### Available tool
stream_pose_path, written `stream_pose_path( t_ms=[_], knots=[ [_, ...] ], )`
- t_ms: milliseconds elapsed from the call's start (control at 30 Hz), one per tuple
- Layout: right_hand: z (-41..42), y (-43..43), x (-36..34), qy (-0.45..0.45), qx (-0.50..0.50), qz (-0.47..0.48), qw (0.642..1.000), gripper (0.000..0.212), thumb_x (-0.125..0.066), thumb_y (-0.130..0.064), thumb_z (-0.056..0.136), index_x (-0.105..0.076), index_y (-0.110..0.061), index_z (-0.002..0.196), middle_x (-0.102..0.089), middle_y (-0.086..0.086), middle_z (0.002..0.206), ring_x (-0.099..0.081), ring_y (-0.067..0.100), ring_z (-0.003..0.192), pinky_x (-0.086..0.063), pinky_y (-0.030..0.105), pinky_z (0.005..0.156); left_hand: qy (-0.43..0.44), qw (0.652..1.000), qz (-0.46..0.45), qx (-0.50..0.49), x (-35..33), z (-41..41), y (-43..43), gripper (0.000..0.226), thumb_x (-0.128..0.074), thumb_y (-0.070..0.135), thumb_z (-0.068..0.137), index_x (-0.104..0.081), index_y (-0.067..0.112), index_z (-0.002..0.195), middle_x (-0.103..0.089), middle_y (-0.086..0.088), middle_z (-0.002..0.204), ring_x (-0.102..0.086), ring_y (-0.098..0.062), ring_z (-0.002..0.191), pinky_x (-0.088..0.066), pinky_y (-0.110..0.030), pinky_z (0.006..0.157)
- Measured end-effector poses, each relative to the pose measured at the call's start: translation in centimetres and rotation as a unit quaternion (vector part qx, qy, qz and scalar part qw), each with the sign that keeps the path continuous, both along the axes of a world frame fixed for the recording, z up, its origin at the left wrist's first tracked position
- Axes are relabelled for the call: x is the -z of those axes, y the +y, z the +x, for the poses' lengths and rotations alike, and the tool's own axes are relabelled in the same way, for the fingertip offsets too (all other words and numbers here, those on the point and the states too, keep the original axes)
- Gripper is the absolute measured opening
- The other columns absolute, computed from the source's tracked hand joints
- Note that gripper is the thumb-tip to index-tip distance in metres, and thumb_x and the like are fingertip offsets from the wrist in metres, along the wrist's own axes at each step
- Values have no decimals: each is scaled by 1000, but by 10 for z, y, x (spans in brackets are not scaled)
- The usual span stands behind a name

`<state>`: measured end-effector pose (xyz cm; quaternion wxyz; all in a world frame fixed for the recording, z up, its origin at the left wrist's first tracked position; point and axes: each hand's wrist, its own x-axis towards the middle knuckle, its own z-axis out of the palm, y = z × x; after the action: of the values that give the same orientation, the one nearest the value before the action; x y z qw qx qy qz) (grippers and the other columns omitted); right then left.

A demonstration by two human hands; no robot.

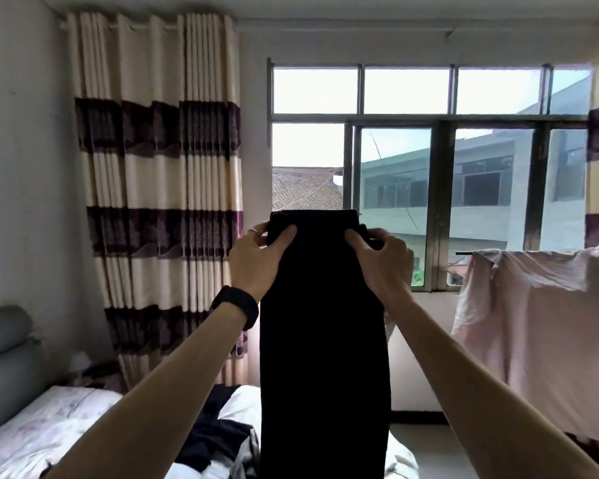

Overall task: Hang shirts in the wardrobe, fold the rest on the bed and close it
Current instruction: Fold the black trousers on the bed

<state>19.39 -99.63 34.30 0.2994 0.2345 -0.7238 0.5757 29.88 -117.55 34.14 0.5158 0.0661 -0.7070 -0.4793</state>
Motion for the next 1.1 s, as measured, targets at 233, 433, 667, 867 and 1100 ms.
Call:
stream_pose_path(
  t_ms=[233, 433, 667, 867, 1100],
  knots=[
    [45, 54, -36, 0, -14, -11, 1000, 43, -55, -75, 63, -67, -35, 69, -70, -14, 76, -68, 13, 82, -43, 26, 69, 32, 999, -12, -19, -36, 45, 52, 24, -80, 56, 73, -69, 39, 87, -73, 20, 78, -68, 8, 74, -50, -9, 67],
    [76, 94, -57, -33, -45, 1, 998, 51, -59, -73, 55, -75, -26, 68, -72, -9, 73, -68, 13, 79, -51, 30, 70, 17, 1000, 12, 1, -56, 83, 83, 56, -84, 57, 64, -72, 19, 104, -76, 7, 93, -73, -8, 83, -60, -30, 81],
    [55, 84, -34, -44, -51, 86, 994, 54, -66, -67, 71, -75, -14, 65, -67, -7, 58, -67, 13, 66, -49, 30, 65, -63, 996, 56, 21, -29, 72, 64, 42, -89, 51, 61, -74, 20, 87, -77, 7, 82, -75, -10, 79, -61, -34, 84],
    [-7, 34, 96, -104, -70, 194, 973, 52, -54, -77, 67, -70, -29, 73, -71, -10, 76, -65, 15, 77, -47, 29, 63, -181, 979, 91, 4, 93, 12, 13, 50, -87, 47, 70, -73, 14, 105, -76, 0, 99, -72, -15, 92, -57, -37, 92],
    [-54, -10, 315, -210, -114, 246, 939, 24, -64, -56, 87, -66, -36, 99, -63, -20, 82, -61, 4, 78, -38, 1, 66, -305, 931, 181, 82, 306, -32, -37, 21, -83, 30, 80, -72, 22, 97, -77, 2, 92, -73, -12, 86, -58, -29, 82]
  ],
)
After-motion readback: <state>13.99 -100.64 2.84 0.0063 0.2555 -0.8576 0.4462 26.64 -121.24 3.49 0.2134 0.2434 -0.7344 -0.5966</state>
